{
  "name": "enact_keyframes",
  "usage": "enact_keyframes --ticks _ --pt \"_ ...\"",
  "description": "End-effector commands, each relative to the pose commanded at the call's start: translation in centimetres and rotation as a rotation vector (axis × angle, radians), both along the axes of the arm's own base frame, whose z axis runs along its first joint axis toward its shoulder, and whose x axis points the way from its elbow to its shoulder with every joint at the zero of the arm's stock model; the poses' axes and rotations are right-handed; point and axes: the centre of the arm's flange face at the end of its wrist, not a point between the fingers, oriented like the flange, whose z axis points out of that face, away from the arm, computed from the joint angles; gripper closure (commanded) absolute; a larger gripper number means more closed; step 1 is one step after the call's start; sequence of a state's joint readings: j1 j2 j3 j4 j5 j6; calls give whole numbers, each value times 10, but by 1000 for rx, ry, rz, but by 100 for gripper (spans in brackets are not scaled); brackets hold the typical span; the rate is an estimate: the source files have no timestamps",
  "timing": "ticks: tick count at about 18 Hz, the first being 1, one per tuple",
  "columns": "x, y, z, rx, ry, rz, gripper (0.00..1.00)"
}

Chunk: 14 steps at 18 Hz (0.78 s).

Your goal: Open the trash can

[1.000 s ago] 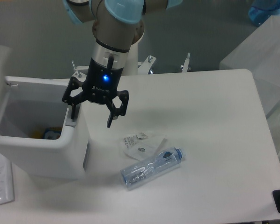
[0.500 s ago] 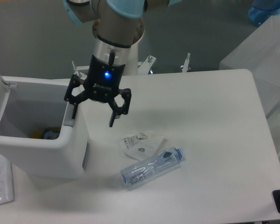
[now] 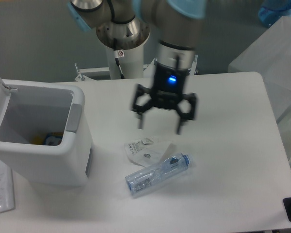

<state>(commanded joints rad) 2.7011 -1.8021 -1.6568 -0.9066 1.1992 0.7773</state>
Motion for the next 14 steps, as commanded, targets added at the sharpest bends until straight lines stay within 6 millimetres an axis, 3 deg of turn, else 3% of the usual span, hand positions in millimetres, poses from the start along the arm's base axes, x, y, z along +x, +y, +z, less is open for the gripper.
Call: enact_keyframes --ticks 2,5,10,14 --pt "-30 -24 -15 -74 47 -9 0" --pt "-54 -44 -29 -120 107 -128 0" --pt "-52 -61 -59 -333 187 -357 0" --pt "-49 -55 -72 -382 189 -412 0"
